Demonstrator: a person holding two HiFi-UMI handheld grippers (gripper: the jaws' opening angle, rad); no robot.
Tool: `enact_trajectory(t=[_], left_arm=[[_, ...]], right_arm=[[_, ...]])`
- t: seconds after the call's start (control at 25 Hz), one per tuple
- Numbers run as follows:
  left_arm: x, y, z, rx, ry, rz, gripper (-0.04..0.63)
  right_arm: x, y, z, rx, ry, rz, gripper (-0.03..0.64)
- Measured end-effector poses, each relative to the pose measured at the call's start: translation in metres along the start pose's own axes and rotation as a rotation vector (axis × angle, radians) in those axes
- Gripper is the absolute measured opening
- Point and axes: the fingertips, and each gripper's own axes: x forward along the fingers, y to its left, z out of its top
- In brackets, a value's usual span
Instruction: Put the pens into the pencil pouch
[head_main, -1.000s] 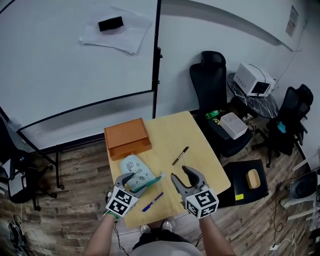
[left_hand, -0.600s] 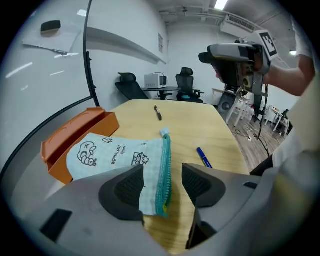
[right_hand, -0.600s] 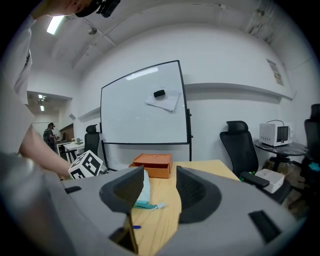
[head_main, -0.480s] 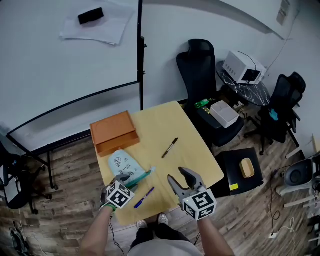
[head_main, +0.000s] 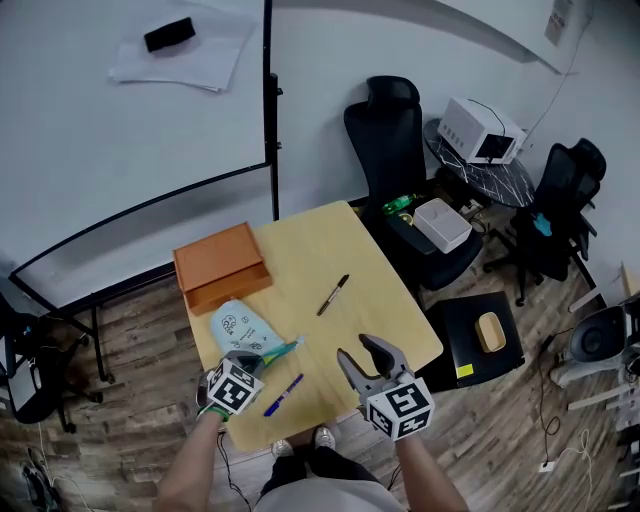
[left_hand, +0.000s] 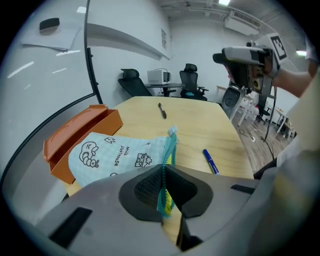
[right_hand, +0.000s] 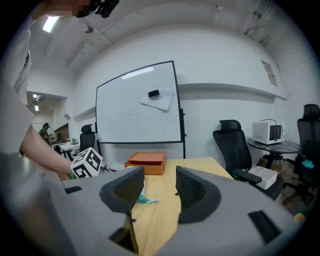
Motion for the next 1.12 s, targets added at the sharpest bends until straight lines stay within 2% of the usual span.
enact_trajectory(t=[0.2,0.32,0.52,0.88,1.12], left_arm=[[-0.026,0.013,0.02,-0.172,-0.113,0.001,0.02],[-0.041,0.019,0.028,-0.219,-0.16,0.008,0.02],[-0.059,0.025,0.036,-0.24,-0.204,0.024,0.02],[-0.067,0.028,0.032,-0.247,-0.208,0.039,0.02],[-0.07,0.029,0.035,-0.253,-0.217,0.048,0.02]], right_arm=[[0.001,0.003,-0.002,-0.001,0.0,0.011,0.181],[0.004,0.006,-0.004,-0.005,0.007,0.024,0.181],[0.015,0.013,-0.014,-0.033,0.041,0.059,0.181],[0.038,0.027,-0.044,-0.062,0.132,0.124,0.181],[0.053,0.013,-0.048,-0.076,0.16,0.119,0.181]])
